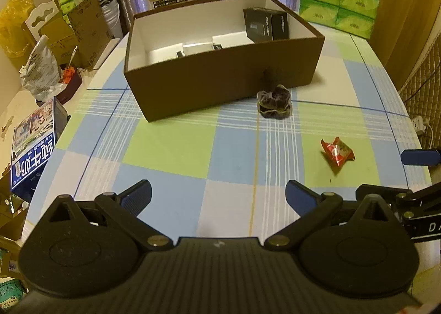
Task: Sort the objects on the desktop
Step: 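Move the right tool toward the red candy while the left tool approaches the velvet scrunchie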
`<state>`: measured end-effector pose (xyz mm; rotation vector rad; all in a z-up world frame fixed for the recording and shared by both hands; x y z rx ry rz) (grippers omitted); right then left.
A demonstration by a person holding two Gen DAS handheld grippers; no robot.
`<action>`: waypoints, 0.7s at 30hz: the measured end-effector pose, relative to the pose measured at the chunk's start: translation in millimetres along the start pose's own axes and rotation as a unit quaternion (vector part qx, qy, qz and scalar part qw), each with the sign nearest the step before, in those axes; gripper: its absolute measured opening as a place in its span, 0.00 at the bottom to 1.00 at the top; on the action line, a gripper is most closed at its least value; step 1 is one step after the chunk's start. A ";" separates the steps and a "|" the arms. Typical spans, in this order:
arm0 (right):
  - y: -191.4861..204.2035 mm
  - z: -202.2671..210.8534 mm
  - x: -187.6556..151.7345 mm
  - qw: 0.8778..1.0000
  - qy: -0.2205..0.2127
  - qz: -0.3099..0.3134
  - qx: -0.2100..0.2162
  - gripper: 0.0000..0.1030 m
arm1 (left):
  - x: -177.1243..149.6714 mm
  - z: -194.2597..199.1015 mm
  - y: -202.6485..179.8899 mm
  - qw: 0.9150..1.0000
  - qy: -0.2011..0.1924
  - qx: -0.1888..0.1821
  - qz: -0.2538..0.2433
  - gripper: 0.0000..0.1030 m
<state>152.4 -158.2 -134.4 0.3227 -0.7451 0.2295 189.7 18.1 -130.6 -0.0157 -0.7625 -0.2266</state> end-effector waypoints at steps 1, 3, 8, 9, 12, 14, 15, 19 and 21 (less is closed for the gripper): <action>-1.3 -1.6 -1.5 1.000 0.004 -0.001 -0.002 0.98 | -1.0 -1.3 -0.5 1.000 0.002 -0.001 -0.001 0.99; -3.6 -4.7 -4.5 1.000 0.009 -0.004 -0.005 0.98 | -2.9 -4.3 -1.4 1.000 0.006 -0.001 -0.002 0.99; -9.3 -12.6 -10.0 1.000 0.021 -0.006 -0.015 0.98 | -5.1 -12.8 -1.2 1.000 0.016 -0.003 -0.005 0.99; -10.4 -13.9 -10.7 1.000 0.022 -0.006 -0.017 0.98 | -5.6 -14.4 -0.9 1.000 0.018 -0.004 -0.005 0.99; -13.5 -17.6 -12.2 0.999 0.027 -0.010 -0.022 0.98 | -7.3 -19.6 -0.1 1.000 0.024 -0.005 -0.006 0.99; -14.8 -20.1 -12.8 0.999 0.029 -0.012 -0.026 0.98 | -8.0 -23.5 0.1 1.000 0.028 -0.006 -0.007 0.99; -15.6 -21.5 -12.9 0.999 0.031 -0.013 -0.027 0.98 | -8.4 -25.4 0.2 0.999 0.030 -0.007 -0.008 0.99; -19.4 -27.2 -15.1 0.999 0.035 -0.017 -0.035 0.98 | -10.5 -32.4 1.5 0.999 0.038 -0.010 -0.010 0.99; -21.1 -30.1 -16.0 0.998 0.037 -0.020 -0.037 0.98 | -11.3 -36.2 2.3 0.999 0.042 -0.010 -0.010 0.99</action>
Point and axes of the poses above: each gripper's, at about its wrist camera, not at the fingertips, and z roughly against the way its jaws point, y to its left, x to its top, the point moved 6 cm from there along -z, roughly the way its jaws point, and after that the axes turned 10 degrees about -y, right-handed, at the moved point
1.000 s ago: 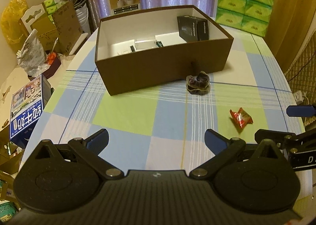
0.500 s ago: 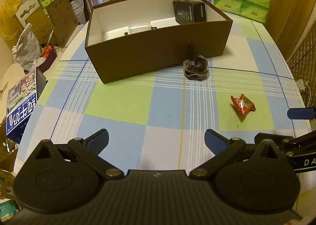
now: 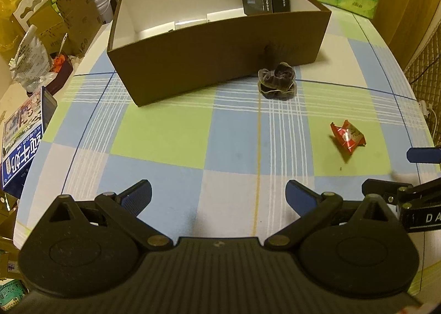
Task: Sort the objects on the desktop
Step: 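Move the right tool toward the red candy while the left tool approaches the velvet scrunchie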
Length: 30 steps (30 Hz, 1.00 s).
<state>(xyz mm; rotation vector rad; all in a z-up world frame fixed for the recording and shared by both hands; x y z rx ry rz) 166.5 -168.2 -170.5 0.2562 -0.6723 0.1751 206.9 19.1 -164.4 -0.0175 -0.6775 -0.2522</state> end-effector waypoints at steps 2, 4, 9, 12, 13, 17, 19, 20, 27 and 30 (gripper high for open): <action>-1.4 -3.1 0.0 1.000 0.000 -0.003 -0.002 0.98 | -0.2 -3.9 1.4 1.000 0.004 -0.001 0.000 0.99; -3.2 -5.8 -0.3 1.000 -0.002 -0.005 -0.006 0.98 | 0.1 -7.5 2.9 1.000 0.007 -0.001 0.000 0.99; -6.4 -12.4 0.2 1.000 -0.011 -0.007 -0.010 0.98 | 0.8 -17.0 6.9 1.000 0.012 -0.003 0.002 0.99; -9.6 -17.7 1.8 1.000 -0.014 -0.011 -0.012 0.98 | 1.9 -23.0 9.1 1.000 0.015 -0.007 0.005 0.99; -10.8 -19.1 2.5 1.000 -0.016 -0.012 -0.013 0.98 | 2.7 -25.0 9.6 1.000 0.016 -0.008 0.005 0.99; -14.6 -24.3 6.1 1.000 -0.024 -0.015 -0.012 0.98 | 6.1 -32.6 11.7 1.000 0.016 -0.017 0.006 0.99; -16.6 -27.4 8.2 0.999 -0.030 -0.014 -0.014 0.98 | 8.4 -36.3 12.4 1.000 0.015 -0.019 0.005 0.99; -16.6 -28.9 9.2 0.999 -0.031 -0.012 -0.014 0.98 | 9.6 -38.3 12.6 1.000 0.015 -0.021 0.005 0.99; -15.0 -45.7 15.1 0.999 -0.036 0.013 -0.016 0.95 | 17.7 -53.1 10.6 0.999 0.017 -0.029 -0.003 0.99; -15.7 -54.6 15.7 0.999 -0.032 0.024 -0.017 0.86 | 21.1 -59.6 9.4 0.999 0.019 -0.031 -0.007 0.99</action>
Point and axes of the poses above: each gripper's, at about its wrist camera, not at the fingertips, and z roughly against the way its jaws point, y to its left, x to its top, the point moved 6 cm from there along -z, roughly the way its jaws point, and after that the axes turned 10 degrees about -y, right-handed, at the moved point
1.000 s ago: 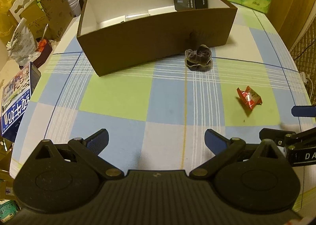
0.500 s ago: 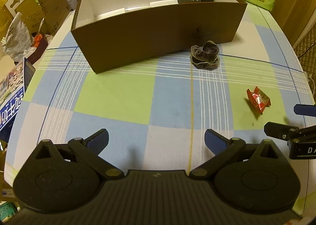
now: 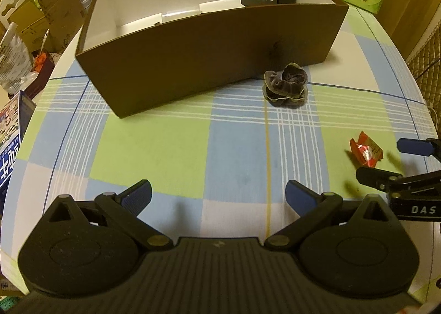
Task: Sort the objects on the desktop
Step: 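Move the right tool toward the red candy while the left tool approaches the velvet scrunchie, then grasp the red candy with the right tool while the left tool grasps the scrunchie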
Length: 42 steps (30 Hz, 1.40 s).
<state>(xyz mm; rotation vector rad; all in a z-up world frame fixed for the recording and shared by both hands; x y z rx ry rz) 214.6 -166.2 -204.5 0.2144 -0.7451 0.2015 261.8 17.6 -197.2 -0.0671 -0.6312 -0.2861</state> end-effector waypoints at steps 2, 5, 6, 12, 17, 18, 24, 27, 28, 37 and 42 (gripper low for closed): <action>-1.2 -5.8 -0.3 1.000 0.002 0.006 -0.001 0.81 | 2.8 -5.3 -0.4 1.000 0.002 -0.001 -0.003 0.99; -3.0 -13.9 -0.9 1.000 0.008 0.010 -0.001 0.75 | 6.8 -12.3 -1.2 1.000 0.005 -0.004 -0.007 0.99; -3.7 -15.7 -0.7 1.000 0.008 0.012 -0.001 0.73 | 8.1 -14.8 -2.0 1.000 0.005 -0.006 -0.009 0.99; -9.4 -24.2 -2.0 0.999 0.015 0.028 -0.008 0.48 | 16.1 -31.0 -12.4 0.999 0.008 -0.021 -0.023 0.99; -28.4 -23.8 2.4 0.999 0.005 0.018 -0.037 0.44 | 24.4 -43.0 -27.1 0.998 0.007 -0.040 -0.039 0.99; -34.7 -23.3 3.6 0.999 0.003 0.012 -0.046 0.44 | 26.4 -44.9 -30.6 0.998 0.006 -0.044 -0.043 0.99; -76.9 -19.6 11.5 0.995 -0.004 -0.023 -0.095 0.43 | 41.1 -59.8 -51.7 0.996 -0.007 -0.070 -0.061 0.98; -91.4 -17.5 13.1 0.994 -0.005 -0.032 -0.107 0.43 | 51.0 -69.1 -61.3 0.994 -0.018 -0.080 -0.065 0.97; -95.1 -17.1 13.6 0.993 -0.005 -0.033 -0.111 0.43 | 54.8 -72.8 -63.9 0.994 -0.023 -0.082 -0.066 0.96; -118.1 -15.8 17.4 0.991 -0.010 -0.043 -0.130 0.43 | 75.4 -107.2 -84.2 0.993 -0.042 -0.080 -0.078 0.76; -124.6 -17.2 16.1 0.990 -0.004 -0.049 -0.136 0.43 | 75.7 -122.6 -88.5 0.993 -0.043 -0.074 -0.083 0.63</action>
Point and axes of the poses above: each gripper's, at about its wrist camera, not at the fingertips, and z roughly against the way its jaws point, y to its left, x to its top, the point moved 6 cm from there along -z, roughly the way its jaws point, and after that the axes turned 10 degrees about -y, right-handed, at the moved point
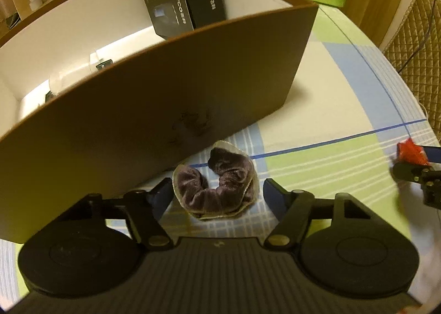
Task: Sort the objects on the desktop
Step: 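Grasp the red candy with the right tool while the left tool grasps the scrunchie, then carry the candy with the right tool while the left tool carries the scrunchie into the box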
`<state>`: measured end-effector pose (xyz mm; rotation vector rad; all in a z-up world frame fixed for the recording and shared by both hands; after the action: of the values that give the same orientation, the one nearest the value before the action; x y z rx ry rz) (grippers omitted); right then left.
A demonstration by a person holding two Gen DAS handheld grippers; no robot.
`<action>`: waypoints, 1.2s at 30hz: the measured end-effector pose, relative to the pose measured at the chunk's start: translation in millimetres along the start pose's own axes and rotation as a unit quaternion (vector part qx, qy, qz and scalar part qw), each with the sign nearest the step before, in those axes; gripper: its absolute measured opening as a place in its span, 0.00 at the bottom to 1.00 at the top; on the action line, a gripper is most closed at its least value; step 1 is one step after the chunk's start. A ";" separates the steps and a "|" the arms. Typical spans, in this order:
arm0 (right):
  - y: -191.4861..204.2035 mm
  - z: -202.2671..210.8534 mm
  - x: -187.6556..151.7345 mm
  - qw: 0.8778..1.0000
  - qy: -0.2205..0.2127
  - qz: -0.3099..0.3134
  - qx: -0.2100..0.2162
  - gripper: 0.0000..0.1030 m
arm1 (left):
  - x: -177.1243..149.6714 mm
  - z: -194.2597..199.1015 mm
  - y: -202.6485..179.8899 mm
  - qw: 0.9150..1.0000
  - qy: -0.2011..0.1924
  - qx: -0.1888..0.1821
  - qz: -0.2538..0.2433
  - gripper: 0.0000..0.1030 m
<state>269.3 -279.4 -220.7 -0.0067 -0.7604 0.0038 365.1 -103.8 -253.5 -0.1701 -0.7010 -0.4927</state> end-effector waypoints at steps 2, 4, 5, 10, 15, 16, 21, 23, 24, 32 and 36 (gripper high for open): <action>-1.7 -0.4 -1.9 1.000 0.001 -0.003 -0.001 0.43 | -1.2 -2.1 0.3 1.000 -0.002 -0.002 0.000 0.51; -2.1 0.6 -2.8 1.000 0.000 -0.003 0.001 0.43 | -1.7 0.1 0.3 1.000 -0.012 -0.005 -0.004 0.38; -2.1 0.4 -2.6 1.000 -0.001 -0.002 0.001 0.43 | -1.9 1.6 0.4 1.000 -0.015 -0.005 -0.010 0.33; -1.0 -0.9 -2.2 1.000 -0.001 0.004 0.003 0.43 | -4.9 10.8 6.2 1.000 -0.017 -0.008 -0.011 0.27; 3.1 -1.6 -4.0 1.000 -0.003 0.026 0.003 0.42 | -19.3 23.8 18.3 1.000 -0.004 -0.003 -0.002 0.26; 4.0 -1.0 -4.0 1.000 -0.003 0.027 0.003 0.40 | -22.1 26.9 20.7 1.000 -0.002 -0.001 0.001 0.26; 16.2 8.3 0.2 0.999 -0.006 0.029 0.027 0.38 | -32.6 43.0 33.4 1.000 0.004 0.008 0.016 0.26; 23.8 13.6 3.4 0.999 -0.010 0.032 0.038 0.38 | -37.4 54.5 37.4 1.000 0.003 0.009 0.022 0.26; 28.1 16.8 5.0 0.998 -0.012 0.031 0.046 0.38 | -39.2 60.4 40.1 1.000 0.001 0.010 0.024 0.26; 65.4 42.0 20.9 0.994 -0.031 0.040 0.098 0.38 | -36.7 96.5 50.9 0.999 -0.022 0.018 0.043 0.26; 82.9 53.8 28.6 0.991 -0.039 0.047 0.123 0.38 | -35.4 111.7 57.1 0.998 -0.032 0.023 0.051 0.26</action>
<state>252.8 -196.1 -162.6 0.1930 -0.8342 0.1879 305.4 -5.9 -191.5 -0.1782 -0.7616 -0.3746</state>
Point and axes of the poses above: each gripper's, at about its wrist camera, not at the fingertips, and z roughly against the way its jaws point, y to its left, x to its top, the point moved 6 cm from there along -z, roughly the way its jaws point, and after that the axes turned 10 degrees about -y, right-handed, at the moved point
